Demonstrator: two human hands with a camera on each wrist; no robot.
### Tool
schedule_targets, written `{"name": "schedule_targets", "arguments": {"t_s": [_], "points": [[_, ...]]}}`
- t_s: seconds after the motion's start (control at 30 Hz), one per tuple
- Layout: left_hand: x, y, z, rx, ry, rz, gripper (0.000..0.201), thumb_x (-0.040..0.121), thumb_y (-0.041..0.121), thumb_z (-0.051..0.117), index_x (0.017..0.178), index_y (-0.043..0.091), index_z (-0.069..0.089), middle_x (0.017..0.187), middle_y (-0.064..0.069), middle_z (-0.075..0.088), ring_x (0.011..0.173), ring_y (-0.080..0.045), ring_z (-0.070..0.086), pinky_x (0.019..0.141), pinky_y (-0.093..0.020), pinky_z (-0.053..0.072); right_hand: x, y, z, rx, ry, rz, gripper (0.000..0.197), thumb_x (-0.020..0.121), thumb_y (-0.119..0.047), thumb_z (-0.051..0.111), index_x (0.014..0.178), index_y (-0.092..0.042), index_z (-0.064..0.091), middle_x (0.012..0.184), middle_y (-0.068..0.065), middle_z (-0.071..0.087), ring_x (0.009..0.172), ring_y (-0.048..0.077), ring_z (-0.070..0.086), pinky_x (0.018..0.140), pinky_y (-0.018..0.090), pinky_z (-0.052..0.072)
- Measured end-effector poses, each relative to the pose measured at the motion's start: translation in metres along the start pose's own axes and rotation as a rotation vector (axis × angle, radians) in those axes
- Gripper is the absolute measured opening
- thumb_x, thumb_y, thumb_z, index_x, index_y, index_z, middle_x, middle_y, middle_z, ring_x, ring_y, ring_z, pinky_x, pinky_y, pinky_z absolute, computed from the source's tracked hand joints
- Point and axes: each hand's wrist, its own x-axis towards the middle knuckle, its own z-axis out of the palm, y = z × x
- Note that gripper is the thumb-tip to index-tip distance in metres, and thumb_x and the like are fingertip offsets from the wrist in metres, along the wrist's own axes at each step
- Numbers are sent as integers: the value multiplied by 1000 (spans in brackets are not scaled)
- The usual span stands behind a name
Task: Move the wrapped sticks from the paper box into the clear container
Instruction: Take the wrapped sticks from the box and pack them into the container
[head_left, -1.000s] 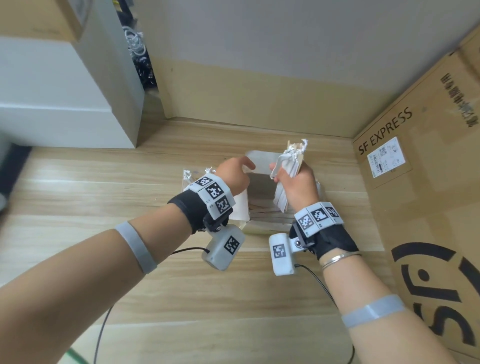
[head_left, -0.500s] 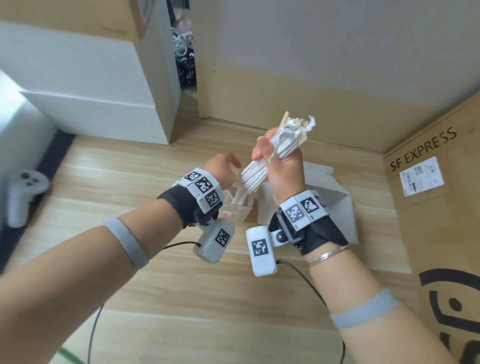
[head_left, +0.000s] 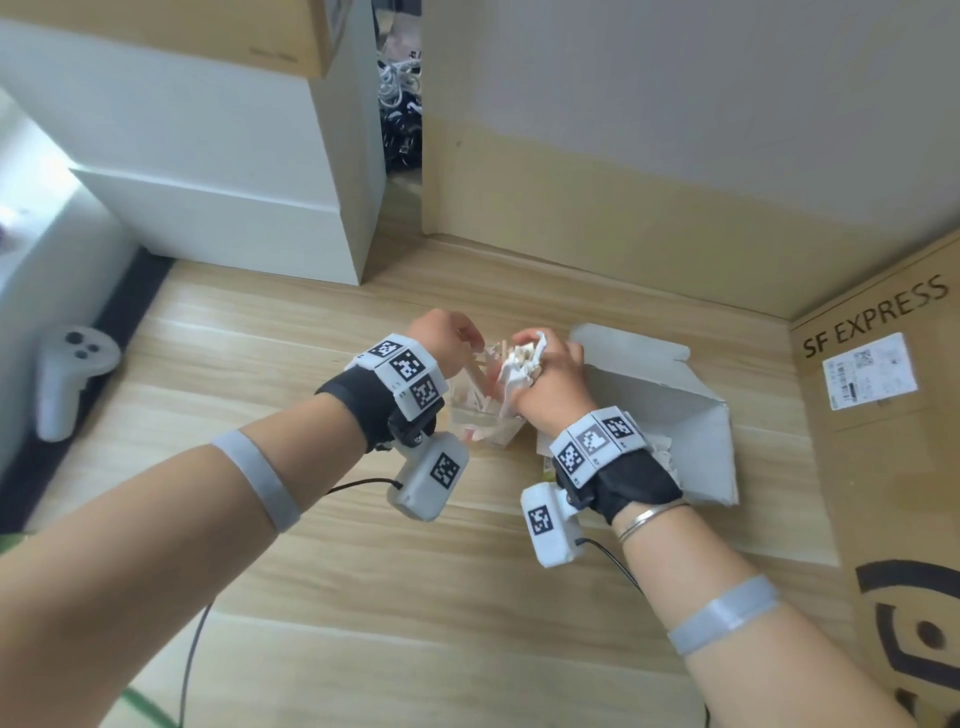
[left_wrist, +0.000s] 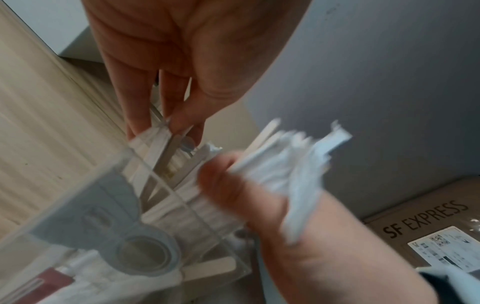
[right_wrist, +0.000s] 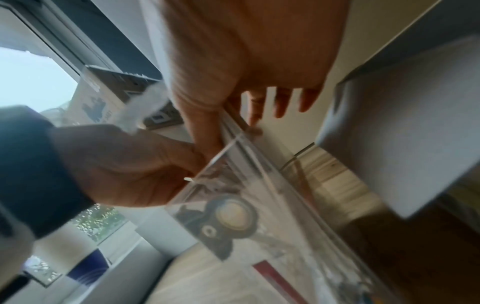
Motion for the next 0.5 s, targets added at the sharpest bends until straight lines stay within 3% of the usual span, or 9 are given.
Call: {"name": "schedule_targets", "arguments": {"t_s": [0.1, 0.2, 0.27, 0.37, 0.5], "points": [[0, 1, 1, 10, -7, 0, 32, 89, -2, 45, 109, 9, 68, 118, -7, 66, 108, -23, 61, 76, -24, 42, -4, 5, -5, -198, -44, -107, 44, 73, -12, 69, 114, -27, 62, 123, -9, 40, 124, 22, 29, 109, 31, 28], [1, 2, 3, 21, -19, -1, 32, 89, -1, 48, 111, 10, 67, 119, -10, 66, 109, -25, 61, 80, -25, 45, -3, 7, -6, -188, -19, -197, 41, 72, -22, 73, 109, -35, 63, 131, -5, 45, 124, 21, 32, 101, 29, 26], [1, 3, 3, 33, -25, -5, 31, 88, -1, 50, 112, 10, 67, 120, -10, 66, 110, -25, 61, 80, -25, 44, 0, 6, -7, -154, 21, -236, 35, 72, -24, 75, 104, -34, 65, 126, -5, 50, 122, 20, 35, 99, 30, 29], [3, 1, 3, 29, -31, -11, 30, 88, 0, 51, 111, 12, 67, 119, -9, 66, 108, -23, 61, 77, -24, 44, 3, 10, -8, -170, 111, -282, 7, 76, -22, 74, 83, -23, 74, 112, -6, 60, 116, 21, 40, 89, 22, 23], [1, 3, 5, 13, -38, -15, 31, 88, 0, 50, 112, 13, 65, 122, -8, 64, 109, -22, 60, 78, -25, 46, 5, 17, -9, -211, 94, -252, 5, 77, -24, 74, 81, -22, 75, 113, -7, 59, 116, 20, 39, 88, 21, 21]]}}
